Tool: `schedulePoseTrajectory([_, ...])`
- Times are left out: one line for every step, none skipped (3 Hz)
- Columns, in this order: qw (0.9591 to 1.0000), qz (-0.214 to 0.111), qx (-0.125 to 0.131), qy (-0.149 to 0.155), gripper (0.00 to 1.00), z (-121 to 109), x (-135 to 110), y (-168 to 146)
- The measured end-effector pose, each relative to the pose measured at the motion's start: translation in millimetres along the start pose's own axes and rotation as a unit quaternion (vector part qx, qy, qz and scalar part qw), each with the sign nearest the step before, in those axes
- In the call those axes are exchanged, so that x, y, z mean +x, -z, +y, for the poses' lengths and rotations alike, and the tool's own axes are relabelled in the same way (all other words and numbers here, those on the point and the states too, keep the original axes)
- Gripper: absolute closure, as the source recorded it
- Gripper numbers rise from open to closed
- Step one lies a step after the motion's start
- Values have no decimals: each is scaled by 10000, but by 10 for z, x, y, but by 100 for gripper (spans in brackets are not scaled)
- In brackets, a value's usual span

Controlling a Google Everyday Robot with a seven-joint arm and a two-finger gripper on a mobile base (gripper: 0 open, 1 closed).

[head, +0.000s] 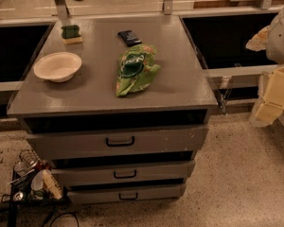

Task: Open middle drawer

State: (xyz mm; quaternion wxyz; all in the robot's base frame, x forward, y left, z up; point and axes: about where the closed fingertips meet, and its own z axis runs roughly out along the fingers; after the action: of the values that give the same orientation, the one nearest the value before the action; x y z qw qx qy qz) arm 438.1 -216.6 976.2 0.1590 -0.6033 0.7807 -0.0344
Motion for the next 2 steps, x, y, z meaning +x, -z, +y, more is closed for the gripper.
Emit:
schedulePoseTrajectory([10000, -6, 8, 0, 0, -1, -2, 2])
schedulePoseTrajectory([9999, -107, -27, -51, 0, 9, -10, -176])
